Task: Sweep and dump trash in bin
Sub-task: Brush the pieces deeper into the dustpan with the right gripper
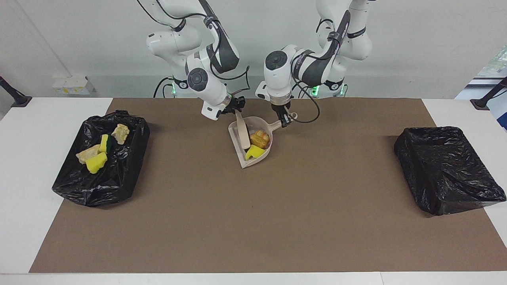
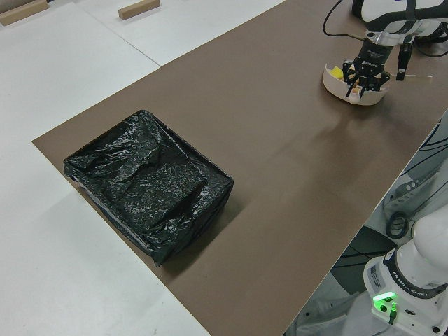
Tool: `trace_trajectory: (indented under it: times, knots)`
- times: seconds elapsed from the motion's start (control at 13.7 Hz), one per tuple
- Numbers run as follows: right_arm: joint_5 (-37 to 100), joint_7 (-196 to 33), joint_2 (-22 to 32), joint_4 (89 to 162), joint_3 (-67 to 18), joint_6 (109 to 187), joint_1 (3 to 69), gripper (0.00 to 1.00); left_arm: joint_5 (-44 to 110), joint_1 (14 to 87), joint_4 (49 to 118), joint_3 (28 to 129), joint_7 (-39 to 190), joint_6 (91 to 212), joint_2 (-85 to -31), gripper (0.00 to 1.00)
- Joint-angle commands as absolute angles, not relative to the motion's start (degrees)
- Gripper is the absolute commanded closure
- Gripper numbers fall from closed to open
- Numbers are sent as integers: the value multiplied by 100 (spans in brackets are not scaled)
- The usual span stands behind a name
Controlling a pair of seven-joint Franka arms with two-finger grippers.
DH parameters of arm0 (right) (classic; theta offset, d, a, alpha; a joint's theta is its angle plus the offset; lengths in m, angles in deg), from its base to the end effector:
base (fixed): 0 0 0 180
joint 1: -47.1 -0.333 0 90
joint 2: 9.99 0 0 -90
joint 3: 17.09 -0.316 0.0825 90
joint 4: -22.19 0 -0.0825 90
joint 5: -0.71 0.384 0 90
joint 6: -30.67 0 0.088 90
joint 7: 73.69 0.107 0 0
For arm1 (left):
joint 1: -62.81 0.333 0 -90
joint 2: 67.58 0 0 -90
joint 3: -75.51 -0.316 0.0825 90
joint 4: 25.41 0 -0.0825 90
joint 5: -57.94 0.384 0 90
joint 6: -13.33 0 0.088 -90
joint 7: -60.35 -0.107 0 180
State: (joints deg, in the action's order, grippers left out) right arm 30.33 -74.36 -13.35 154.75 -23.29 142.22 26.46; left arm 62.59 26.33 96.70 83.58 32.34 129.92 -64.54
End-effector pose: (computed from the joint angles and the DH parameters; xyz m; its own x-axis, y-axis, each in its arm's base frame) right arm 0.4048 0.2421 0.3523 0.9047 0.2632 -0.3351 0.1252 -0.9159 -0.3813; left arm 0.3825 -0.3695 0.3720 0.2546 -0.9538 -0.1594 -0.9653 -0.2606 0.0181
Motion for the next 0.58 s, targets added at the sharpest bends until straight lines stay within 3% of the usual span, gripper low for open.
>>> trace_trajectory:
  times: [0.0, 0.51]
  knots:
    - [3017, -7659, -1280, 15131, -2289, 13844, 2803, 100, 6172, 2730, 9965, 8359, 3109, 13408, -6635, 100]
    - [1084, -7632, -1377, 14173, -2289, 12815, 3277, 100, 6013, 2845, 10212, 8360, 3117, 13866, -6766, 100]
